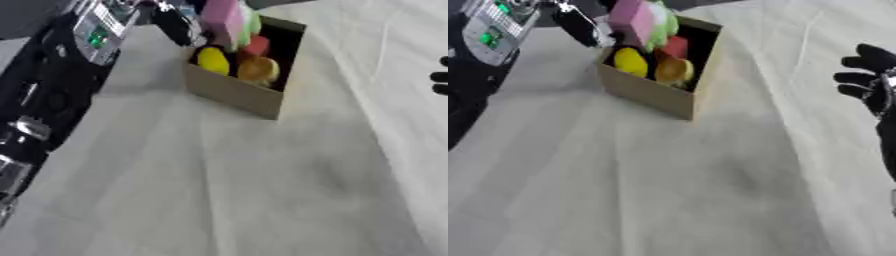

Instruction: Pick up objects on the table and place them in the box.

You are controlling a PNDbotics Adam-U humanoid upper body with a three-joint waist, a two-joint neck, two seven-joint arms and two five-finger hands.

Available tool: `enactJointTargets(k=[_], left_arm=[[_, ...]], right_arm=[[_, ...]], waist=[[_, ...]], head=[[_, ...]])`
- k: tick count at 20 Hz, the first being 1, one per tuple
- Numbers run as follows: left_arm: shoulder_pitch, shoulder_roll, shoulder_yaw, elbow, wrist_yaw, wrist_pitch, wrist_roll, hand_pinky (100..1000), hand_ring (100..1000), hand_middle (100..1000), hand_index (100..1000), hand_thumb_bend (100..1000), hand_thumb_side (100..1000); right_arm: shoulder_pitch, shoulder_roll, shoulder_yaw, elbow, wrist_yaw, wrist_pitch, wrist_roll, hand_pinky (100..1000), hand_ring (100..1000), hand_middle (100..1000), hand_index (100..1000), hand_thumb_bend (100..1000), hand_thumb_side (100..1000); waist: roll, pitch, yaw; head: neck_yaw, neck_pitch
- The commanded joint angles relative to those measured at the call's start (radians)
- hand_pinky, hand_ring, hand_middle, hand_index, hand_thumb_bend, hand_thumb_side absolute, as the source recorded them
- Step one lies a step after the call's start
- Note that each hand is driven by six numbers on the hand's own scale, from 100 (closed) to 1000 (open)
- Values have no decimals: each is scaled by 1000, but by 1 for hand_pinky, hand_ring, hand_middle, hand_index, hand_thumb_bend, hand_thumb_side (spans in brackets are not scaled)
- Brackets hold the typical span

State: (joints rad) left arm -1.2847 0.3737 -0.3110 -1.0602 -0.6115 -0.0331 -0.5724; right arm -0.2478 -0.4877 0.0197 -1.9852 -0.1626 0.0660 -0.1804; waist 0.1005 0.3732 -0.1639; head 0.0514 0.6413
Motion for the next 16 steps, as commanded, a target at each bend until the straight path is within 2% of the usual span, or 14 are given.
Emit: enactJointTargets(k=[1,12,14,16], left_arm=[[-25,-7,2,7,0,9,6,796,655,549,629,149,190],[-6,-37,39,111,-100,21,65,805,689,603,687,242,206],[-2,-39,39,121,-107,8,61,823,744,696,770,314,226],[1,-40,35,123,-109,-11,46,853,802,795,870,423,281]], right_arm=[[-13,-15,-2,-15,-5,-1,4,800,773,769,836,100,912],[-26,-6,1,-15,-10,1,6,800,773,769,835,100,916],[-27,-6,1,-15,-10,1,6,800,773,769,834,100,916],[-27,-6,1,-15,-10,1,5,800,773,769,835,100,915]], waist=[[-4,-19,-4],[6,-9,-18],[5,-8,-18],[4,-7,-17]], head=[[4,-8],[6,-13],[5,-11],[2,-9]])
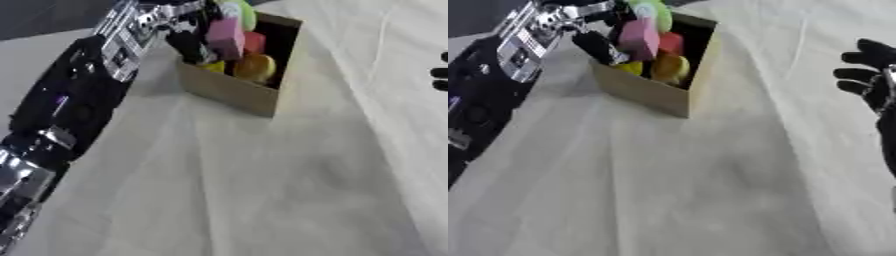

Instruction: Pick up objects on the table and place them in the box.

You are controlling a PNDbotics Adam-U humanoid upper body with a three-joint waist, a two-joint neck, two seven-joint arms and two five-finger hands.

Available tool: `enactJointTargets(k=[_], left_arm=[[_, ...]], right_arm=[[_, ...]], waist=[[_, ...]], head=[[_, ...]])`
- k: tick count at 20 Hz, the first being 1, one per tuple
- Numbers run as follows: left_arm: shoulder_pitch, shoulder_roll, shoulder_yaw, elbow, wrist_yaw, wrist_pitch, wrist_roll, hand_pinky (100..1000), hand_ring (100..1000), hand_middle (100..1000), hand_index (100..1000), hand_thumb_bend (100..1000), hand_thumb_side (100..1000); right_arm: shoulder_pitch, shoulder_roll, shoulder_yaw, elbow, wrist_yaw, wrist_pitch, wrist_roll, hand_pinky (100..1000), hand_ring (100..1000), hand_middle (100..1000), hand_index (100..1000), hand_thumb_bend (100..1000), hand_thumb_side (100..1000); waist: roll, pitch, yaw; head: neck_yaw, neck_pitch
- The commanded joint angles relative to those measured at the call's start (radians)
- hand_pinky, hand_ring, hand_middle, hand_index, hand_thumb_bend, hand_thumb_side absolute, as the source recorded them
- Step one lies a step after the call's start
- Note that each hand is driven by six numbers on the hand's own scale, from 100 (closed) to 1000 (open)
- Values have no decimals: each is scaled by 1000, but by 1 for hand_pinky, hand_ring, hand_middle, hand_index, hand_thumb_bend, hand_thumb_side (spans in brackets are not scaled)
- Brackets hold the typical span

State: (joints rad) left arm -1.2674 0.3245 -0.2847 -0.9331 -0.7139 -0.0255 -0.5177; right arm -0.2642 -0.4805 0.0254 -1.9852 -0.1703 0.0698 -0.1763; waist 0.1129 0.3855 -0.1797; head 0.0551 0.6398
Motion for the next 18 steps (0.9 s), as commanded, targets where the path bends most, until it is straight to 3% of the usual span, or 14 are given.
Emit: enactJointTargets(k=[1,3,6,7,8,16,18], left_arm=[[-15,10,6,-5,-7,-29,-19,863,819,825,901,485,308],[-14,12,5,-11,-10,-44,-36,874,836,847,923,549,337],[-13,13,7,-15,-15,-51,-45,874,836,847,923,549,337],[-13,15,12,-21,-11,-50,-43,872,831,858,955,586,431],[-12,17,15,-30,-4,-49,-38,872,832,862,959,581,435],[-3,44,35,-125,86,4,-8,863,811,825,905,421,428],[5,67,37,-166,107,19,11,848,786,791,861,279,448]], right_arm=[[-10,-13,-5,-15,-3,-4,1,800,773,769,835,100,915],[-9,-14,-5,-15,-3,-4,0,800,773,769,834,100,914],[-8,-14,-5,-15,-3,-4,0,800,773,769,834,100,914],[-6,-14,-5,-15,-3,-3,0,800,773,769,834,100,913],[-3,-14,-5,-15,-3,-2,-1,800,773,769,834,100,913],[7,-20,-8,-15,-7,-7,-5,799,773,769,834,100,900],[9,-24,-10,-15,-7,-11,-6,799,774,769,834,100,895]], waist=[[-9,-20,-1],[-11,-21,1],[-12,-22,2],[-15,-26,4],[-16,-30,7],[-27,-53,25],[-31,-58,34]], head=[[-3,-6],[-3,-4],[-3,-3],[-3,0],[-3,3],[-3,28],[-3,38]])
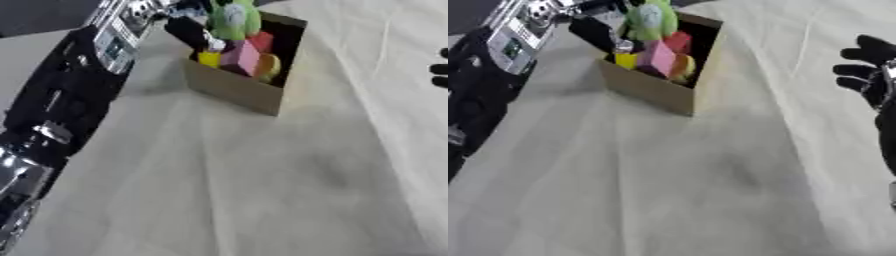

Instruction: Pick up objects on the table and place them in the box.

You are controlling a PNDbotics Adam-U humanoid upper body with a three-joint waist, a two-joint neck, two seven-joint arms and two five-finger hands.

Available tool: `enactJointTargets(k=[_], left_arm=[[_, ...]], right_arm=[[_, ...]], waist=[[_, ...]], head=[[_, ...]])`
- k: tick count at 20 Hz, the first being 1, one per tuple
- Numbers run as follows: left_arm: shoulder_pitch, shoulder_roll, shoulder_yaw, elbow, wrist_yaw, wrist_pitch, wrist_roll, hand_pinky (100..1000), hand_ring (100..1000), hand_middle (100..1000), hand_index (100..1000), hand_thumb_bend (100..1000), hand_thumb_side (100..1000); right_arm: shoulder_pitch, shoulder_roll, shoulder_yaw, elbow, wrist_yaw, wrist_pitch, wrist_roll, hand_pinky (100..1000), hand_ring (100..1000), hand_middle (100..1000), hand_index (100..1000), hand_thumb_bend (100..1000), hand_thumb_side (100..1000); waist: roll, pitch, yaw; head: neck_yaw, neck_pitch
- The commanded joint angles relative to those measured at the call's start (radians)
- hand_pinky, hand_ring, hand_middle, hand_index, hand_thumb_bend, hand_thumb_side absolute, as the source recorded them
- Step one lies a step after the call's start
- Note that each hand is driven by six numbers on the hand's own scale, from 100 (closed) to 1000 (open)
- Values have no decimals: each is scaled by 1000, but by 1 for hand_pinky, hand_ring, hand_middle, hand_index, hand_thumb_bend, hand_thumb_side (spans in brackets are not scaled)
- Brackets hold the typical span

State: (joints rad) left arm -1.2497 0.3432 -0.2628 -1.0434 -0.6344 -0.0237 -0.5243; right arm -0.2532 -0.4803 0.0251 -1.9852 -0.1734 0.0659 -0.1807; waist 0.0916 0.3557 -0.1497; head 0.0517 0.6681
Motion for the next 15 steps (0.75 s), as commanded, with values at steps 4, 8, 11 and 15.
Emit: enactJointTargets(k=[4,8,11,15], left_arm=[[15,102,63,-151,85,-15,74,849,773,782,852,188,511],[72,154,158,-250,146,-73,135,856,771,783,852,232,519],[145,190,234,-326,193,-99,182,866,782,788,853,254,539],[248,194,316,-430,257,-106,246,886,816,810,876,329,604]], right_arm=[[-3,-34,-18,-15,-3,-21,-10,800,775,771,834,100,877],[1,-42,-31,-15,-2,-42,-22,801,777,773,834,100,864],[4,-46,-43,-15,0,-60,-34,801,779,774,834,100,843],[-9,-48,-53,-15,-3,-83,-48,802,803,783,838,100,830]], waist=[[-23,-36,27],[-48,-45,51],[-66,-52,73],[-85,-51,99]], head=[[-9,27],[-35,35],[-62,40],[-85,34]])
